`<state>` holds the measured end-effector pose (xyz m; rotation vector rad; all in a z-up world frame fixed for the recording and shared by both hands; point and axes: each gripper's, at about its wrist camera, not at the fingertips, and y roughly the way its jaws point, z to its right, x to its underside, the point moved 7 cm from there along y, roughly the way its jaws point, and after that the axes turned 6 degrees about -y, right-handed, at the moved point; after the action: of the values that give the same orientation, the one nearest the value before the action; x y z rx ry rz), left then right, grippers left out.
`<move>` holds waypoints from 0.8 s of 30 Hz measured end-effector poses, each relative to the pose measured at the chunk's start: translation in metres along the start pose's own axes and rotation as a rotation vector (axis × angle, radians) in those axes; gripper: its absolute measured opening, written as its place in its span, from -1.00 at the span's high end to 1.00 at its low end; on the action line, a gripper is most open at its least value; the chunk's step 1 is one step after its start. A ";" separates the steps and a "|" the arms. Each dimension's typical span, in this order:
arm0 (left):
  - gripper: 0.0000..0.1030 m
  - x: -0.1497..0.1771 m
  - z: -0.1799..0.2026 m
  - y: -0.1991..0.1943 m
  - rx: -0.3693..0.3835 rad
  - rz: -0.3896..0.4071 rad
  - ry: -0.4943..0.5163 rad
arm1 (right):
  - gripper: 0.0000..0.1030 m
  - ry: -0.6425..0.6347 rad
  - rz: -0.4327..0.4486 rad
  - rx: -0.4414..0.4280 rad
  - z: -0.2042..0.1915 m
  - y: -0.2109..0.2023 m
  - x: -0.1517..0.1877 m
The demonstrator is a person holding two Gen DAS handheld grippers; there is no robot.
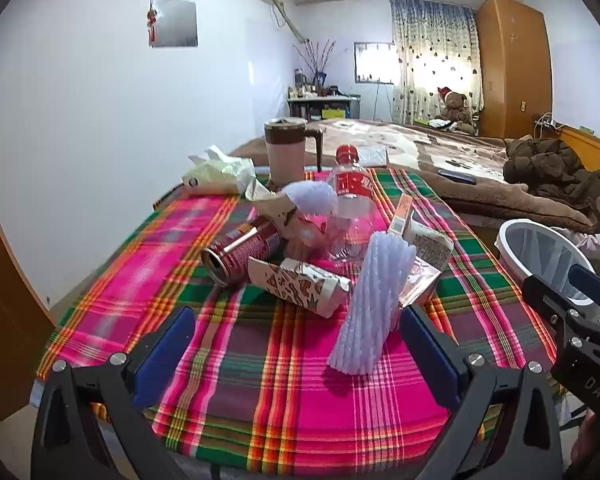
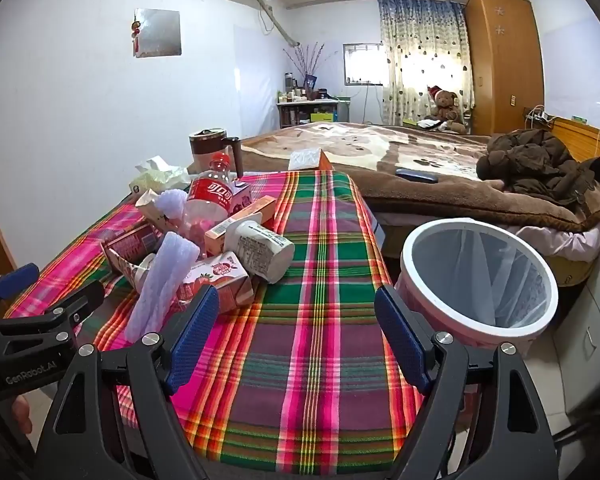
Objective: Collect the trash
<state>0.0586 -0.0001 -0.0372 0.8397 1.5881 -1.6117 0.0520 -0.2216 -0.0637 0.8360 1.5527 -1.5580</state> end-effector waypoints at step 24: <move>-1.00 -0.002 -0.001 -0.004 0.000 0.023 -0.004 | -0.58 -0.003 0.032 0.008 -0.001 -0.003 -0.004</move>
<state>0.0561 0.0010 -0.0336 0.8514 1.5700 -1.5963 0.0510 -0.2202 -0.0588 0.8585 1.5253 -1.5429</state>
